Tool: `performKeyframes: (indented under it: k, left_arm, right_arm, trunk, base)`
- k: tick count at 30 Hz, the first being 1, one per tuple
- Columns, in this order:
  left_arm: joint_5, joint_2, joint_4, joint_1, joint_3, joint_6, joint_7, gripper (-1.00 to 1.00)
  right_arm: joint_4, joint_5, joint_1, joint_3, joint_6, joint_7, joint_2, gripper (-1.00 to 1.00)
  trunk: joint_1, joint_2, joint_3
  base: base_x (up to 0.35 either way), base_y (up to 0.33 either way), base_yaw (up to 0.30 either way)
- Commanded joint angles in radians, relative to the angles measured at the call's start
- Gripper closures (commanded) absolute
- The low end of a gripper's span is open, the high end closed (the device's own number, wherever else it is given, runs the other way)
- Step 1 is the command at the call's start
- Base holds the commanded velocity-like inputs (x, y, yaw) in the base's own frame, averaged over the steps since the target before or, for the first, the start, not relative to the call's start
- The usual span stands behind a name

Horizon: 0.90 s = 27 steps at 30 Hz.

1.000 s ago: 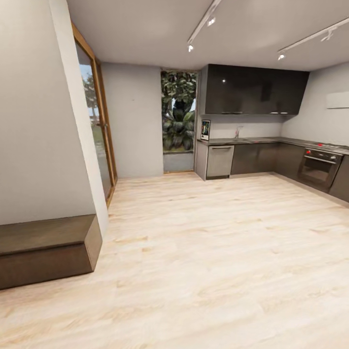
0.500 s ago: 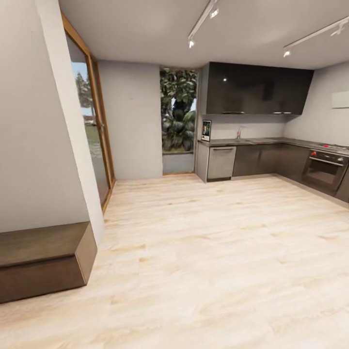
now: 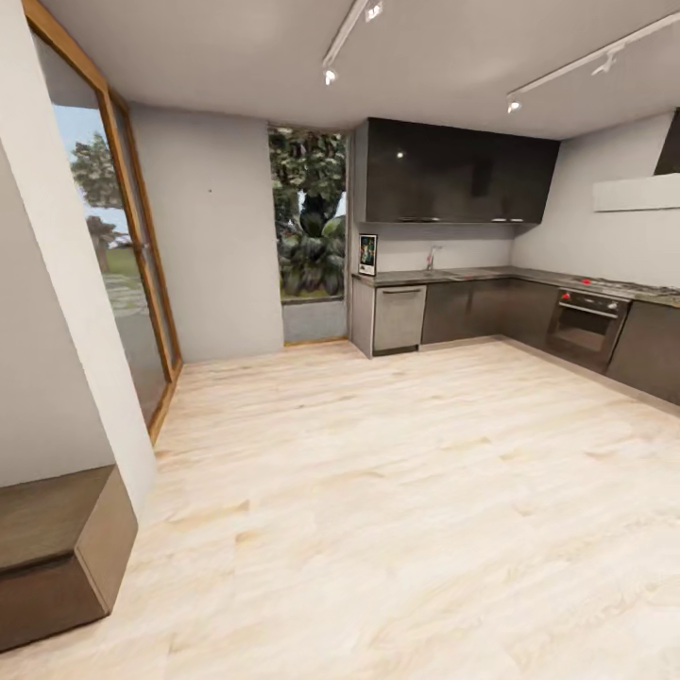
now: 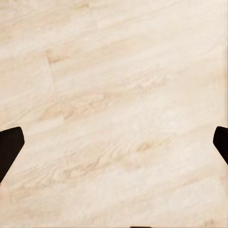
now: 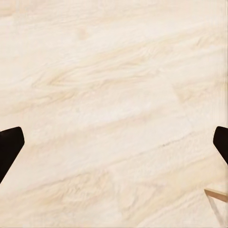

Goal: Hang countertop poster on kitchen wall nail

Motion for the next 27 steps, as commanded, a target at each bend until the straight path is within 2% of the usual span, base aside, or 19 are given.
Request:
performKeyframes:
  k: [1,19,27]
  left_arm:
    - [0.000,0.000,-0.001,0.000,0.000,-0.002,0.000,-1.00]
    - [0.000,0.000,-0.001,0.000,0.000,-0.002,0.000,-1.00]
    - [0.000,0.000,-0.001,0.000,0.000,-0.002,0.000,-1.00]
  right_arm:
    - [0.001,0.001,-0.001,-0.001,-0.003,0.000,0.000,-1.00]
    - [0.001,0.001,0.000,0.000,-0.004,0.000,0.001,-1.00]
    - [0.001,0.001,0.000,0.001,-0.003,0.000,0.001,-1.00]
  trunk:
    - [0.001,0.000,-0.001]
    - [0.001,0.000,-0.001]
    - [0.001,0.000,-0.001]
  base:
    - [0.337,0.000,-0.267]
    - [0.337,0.000,-0.266]
    - [0.337,0.000,-0.087]
